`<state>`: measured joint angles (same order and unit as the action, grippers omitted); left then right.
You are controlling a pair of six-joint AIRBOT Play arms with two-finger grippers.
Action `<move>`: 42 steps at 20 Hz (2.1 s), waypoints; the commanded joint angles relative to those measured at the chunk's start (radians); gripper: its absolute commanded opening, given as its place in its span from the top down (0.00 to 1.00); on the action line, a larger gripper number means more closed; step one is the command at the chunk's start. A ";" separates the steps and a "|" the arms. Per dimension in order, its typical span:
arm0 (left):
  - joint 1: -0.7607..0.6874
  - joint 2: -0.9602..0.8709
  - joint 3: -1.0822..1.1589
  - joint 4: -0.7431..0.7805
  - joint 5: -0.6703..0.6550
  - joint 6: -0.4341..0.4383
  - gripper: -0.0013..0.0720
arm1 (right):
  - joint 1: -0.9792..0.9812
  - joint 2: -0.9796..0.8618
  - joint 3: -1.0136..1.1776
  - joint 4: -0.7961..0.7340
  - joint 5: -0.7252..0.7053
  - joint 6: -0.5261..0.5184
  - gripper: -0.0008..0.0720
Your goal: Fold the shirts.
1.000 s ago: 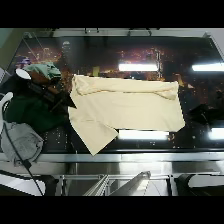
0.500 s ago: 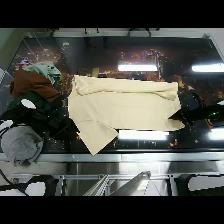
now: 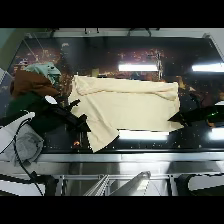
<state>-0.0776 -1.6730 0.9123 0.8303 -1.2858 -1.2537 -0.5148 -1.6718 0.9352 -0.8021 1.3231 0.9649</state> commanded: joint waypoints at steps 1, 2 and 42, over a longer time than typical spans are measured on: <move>0.011 0.049 -0.016 0.119 -0.026 -0.020 0.96 | -0.094 0.036 0.003 0.014 0.058 0.004 0.96; 0.040 0.089 -0.046 0.108 -0.023 -0.020 0.96 | -0.133 0.047 0.003 0.017 0.071 0.004 0.96; 0.188 -0.281 1.035 -0.179 -0.130 0.029 0.01 | -0.020 -0.238 0.555 0.004 -0.031 0.091 0.09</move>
<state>0.0994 -1.9999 1.9873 0.6525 -1.3766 -1.2156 -0.5583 -1.8641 1.4731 -0.7761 1.2446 1.0225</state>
